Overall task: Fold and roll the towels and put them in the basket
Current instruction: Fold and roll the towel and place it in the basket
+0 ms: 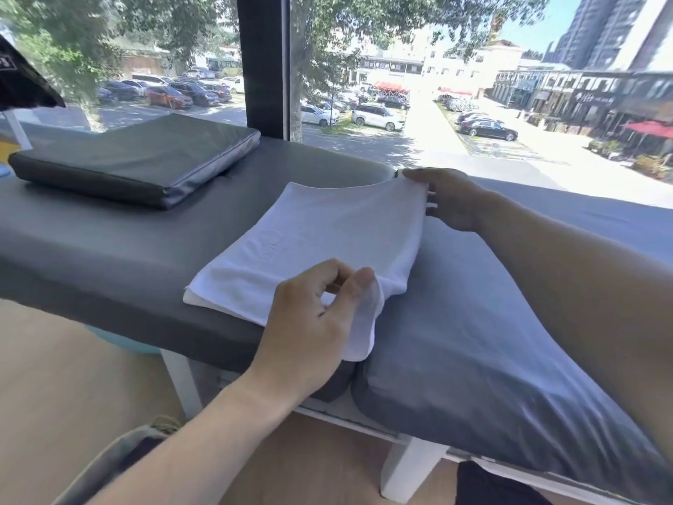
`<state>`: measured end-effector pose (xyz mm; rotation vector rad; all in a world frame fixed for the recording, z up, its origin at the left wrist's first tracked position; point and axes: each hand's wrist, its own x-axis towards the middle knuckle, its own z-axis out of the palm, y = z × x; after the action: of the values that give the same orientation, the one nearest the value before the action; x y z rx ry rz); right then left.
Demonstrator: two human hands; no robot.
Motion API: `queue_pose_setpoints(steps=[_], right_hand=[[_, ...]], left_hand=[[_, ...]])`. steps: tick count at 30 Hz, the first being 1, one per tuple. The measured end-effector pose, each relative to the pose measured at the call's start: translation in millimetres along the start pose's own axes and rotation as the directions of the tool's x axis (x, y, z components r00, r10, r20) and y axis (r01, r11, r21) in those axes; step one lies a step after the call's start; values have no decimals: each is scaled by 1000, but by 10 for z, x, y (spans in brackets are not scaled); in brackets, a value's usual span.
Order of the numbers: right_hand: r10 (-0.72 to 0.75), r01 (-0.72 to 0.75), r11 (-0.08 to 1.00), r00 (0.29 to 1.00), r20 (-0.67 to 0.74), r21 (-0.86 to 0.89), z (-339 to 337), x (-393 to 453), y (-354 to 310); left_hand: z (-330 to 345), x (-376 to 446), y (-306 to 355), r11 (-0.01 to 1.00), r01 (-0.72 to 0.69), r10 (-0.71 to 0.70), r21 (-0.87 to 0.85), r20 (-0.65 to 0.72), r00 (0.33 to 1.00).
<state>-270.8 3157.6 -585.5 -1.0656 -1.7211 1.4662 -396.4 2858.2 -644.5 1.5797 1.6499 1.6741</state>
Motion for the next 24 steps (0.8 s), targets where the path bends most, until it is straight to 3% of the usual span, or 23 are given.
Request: queue_pose_setpoints(steps=[3, 8, 11, 14, 17, 21, 23, 24], right_hand=[[-1, 1, 1000, 1000, -22, 4, 10, -4, -6], [-13, -22, 937, 995, -99, -349, -13, 1, 60], [-40, -23, 850, 993, -108, -527, 13, -36, 74], [-48, -29, 800, 993, -112, -600, 28, -35, 78], [30, -58, 774, 998, -55, -630, 25, -28, 51], [140, -76, 811, 988, 66, -580, -61, -28, 75], [161, -87, 839, 983, 91, -537, -115, -28, 120], [154, -88, 850, 984, 86, -519, -135, -27, 143]], left_hand=[[-46, -8, -78, 990, -72, 59, 121, 113, 992], [-200, -59, -208, 878, -316, 221, 361, 281, 934], [-120, -78, -186, 727, -472, 288, 499, 401, 869], [25, -4, -160, 609, -606, 336, 511, 526, 781], [91, 133, -91, 420, -746, 326, 516, 681, 655], [186, 234, 58, 239, -851, 309, 468, 794, 524], [222, 277, 119, 190, -882, 358, 431, 806, 472], [228, 294, 143, 213, -883, 389, 418, 793, 469]])
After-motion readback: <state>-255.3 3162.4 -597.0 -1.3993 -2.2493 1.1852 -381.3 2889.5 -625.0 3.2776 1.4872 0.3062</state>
